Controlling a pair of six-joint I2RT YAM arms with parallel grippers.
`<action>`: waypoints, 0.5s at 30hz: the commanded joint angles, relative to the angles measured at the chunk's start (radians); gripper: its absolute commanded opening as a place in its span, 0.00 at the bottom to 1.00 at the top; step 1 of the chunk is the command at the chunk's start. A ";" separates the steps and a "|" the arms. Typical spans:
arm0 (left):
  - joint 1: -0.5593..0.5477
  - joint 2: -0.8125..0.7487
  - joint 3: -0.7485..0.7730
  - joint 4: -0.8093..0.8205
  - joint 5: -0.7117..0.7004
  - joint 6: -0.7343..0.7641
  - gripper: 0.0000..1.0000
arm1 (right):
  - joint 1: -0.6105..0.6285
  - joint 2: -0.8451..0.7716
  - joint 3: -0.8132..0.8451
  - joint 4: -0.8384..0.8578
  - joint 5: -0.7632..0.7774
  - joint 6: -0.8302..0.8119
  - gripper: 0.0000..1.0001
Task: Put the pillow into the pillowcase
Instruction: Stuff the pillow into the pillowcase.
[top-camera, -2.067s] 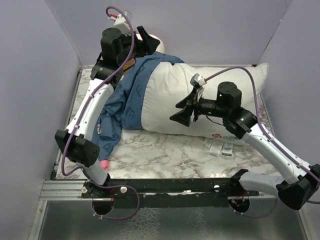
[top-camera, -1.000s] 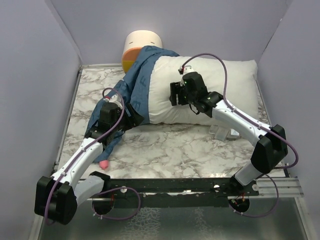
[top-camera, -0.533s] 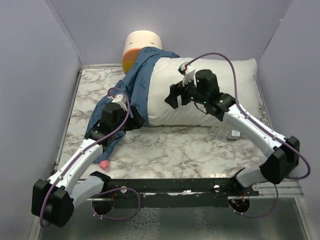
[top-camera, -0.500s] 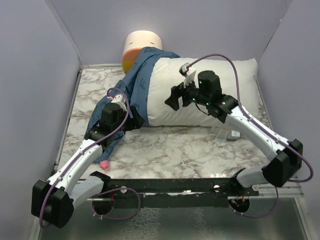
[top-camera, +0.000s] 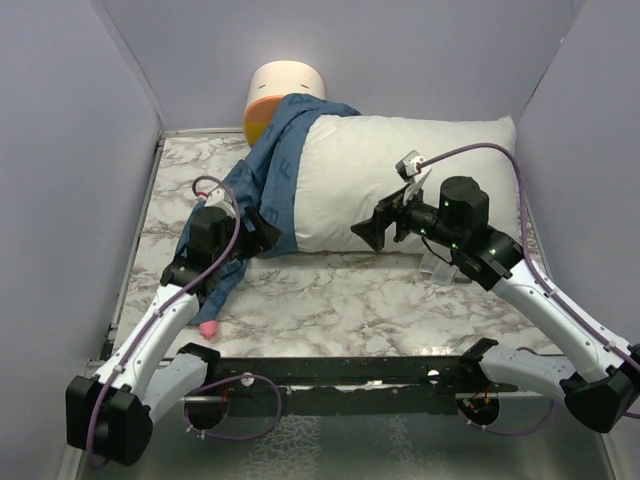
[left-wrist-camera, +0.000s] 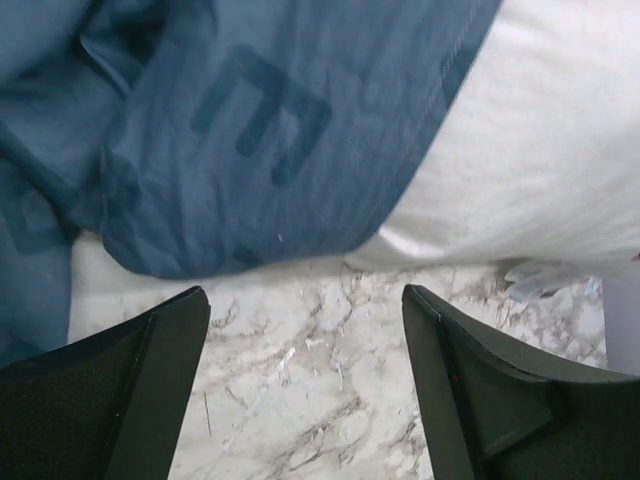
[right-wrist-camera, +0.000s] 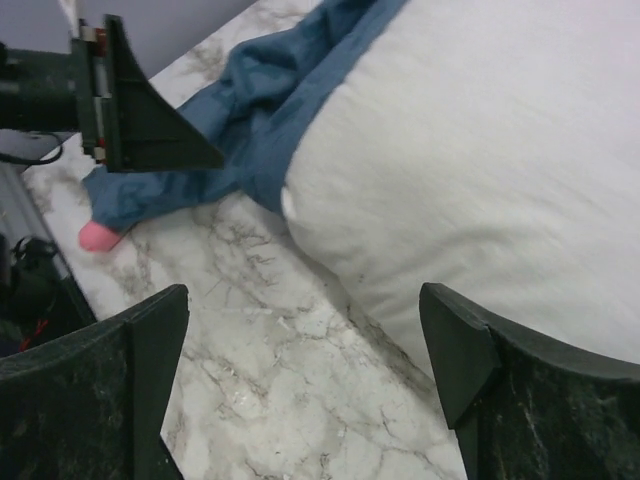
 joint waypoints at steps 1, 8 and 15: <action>0.116 0.138 0.123 0.044 0.160 -0.006 0.81 | -0.008 -0.058 0.033 -0.053 0.380 0.093 1.00; 0.296 0.341 0.286 0.045 0.381 -0.026 0.86 | -0.243 -0.038 0.082 -0.158 0.377 0.228 1.00; 0.337 0.477 0.586 -0.275 0.277 0.197 0.90 | -0.410 0.004 0.147 -0.170 0.321 0.273 1.00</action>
